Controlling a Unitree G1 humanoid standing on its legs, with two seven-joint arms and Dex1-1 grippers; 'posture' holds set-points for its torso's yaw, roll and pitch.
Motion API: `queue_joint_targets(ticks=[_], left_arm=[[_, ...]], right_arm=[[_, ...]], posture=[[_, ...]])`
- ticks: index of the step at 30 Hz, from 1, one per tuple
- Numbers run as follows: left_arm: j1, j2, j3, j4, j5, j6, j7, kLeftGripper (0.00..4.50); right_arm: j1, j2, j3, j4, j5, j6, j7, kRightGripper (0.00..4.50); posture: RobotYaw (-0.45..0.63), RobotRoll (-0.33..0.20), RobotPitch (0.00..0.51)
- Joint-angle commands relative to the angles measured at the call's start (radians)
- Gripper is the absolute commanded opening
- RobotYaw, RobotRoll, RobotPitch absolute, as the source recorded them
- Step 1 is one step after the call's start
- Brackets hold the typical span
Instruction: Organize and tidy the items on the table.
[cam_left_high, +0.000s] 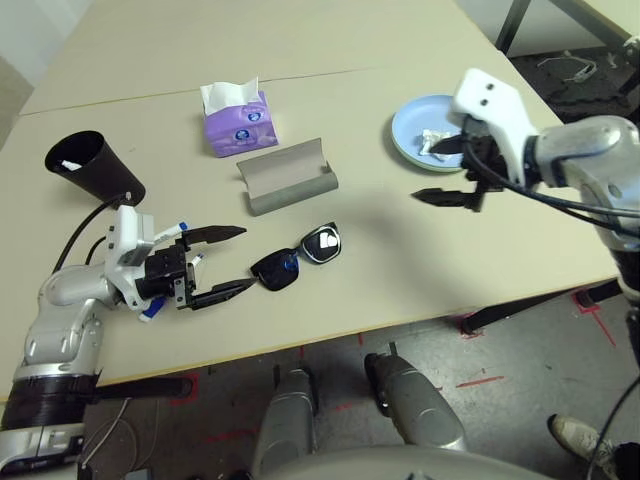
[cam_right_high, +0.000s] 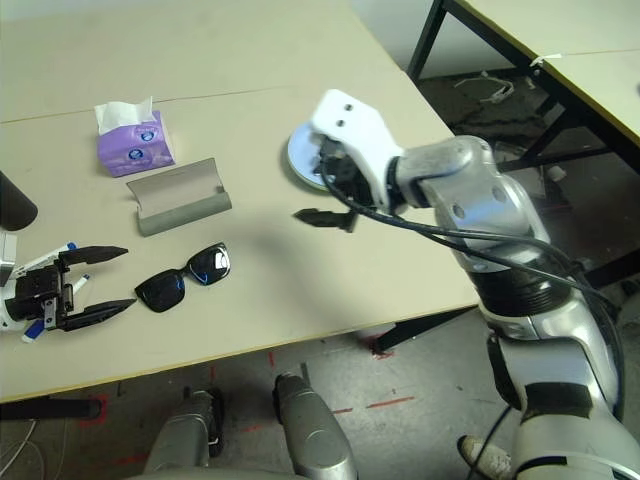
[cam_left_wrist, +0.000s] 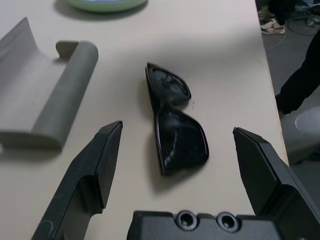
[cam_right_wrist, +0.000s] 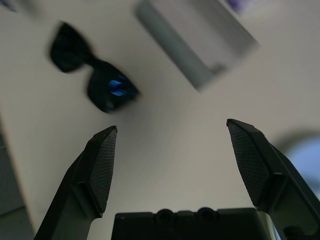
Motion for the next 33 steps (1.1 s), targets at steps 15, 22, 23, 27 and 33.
queue_joint_targets(ticks=[15,22,23,27,33], left_arm=[[0.055,0.017,0.062,-0.026,-0.001,-0.014,0.022,4.50],[0.073,0.029,0.076,-0.027,-0.003,-0.013,0.016,4.50],[0.074,0.030,0.078,-0.027,-0.003,-0.013,0.016,4.50],[0.092,0.029,0.082,-0.042,-0.005,-0.008,0.020,4.50],[0.096,0.028,0.083,-0.047,-0.010,-0.004,0.032,4.50]], right_arm=[[-0.096,0.348,0.349,0.183,-0.163,-0.105,-0.103,4.47],[-0.023,0.460,0.411,0.337,-0.252,-0.241,-0.134,4.47],[-0.019,0.469,0.413,0.347,-0.262,-0.252,-0.132,4.47],[-0.017,0.492,0.412,0.387,-0.298,-0.297,-0.120,4.47],[-0.026,0.498,0.408,0.437,-0.354,-0.364,-0.087,4.47]], posture=[[-0.16,0.000,0.232],[-0.16,0.000,0.232],[-0.15,0.000,0.234],[-0.15,0.000,0.239],[-0.15,0.000,0.239]])
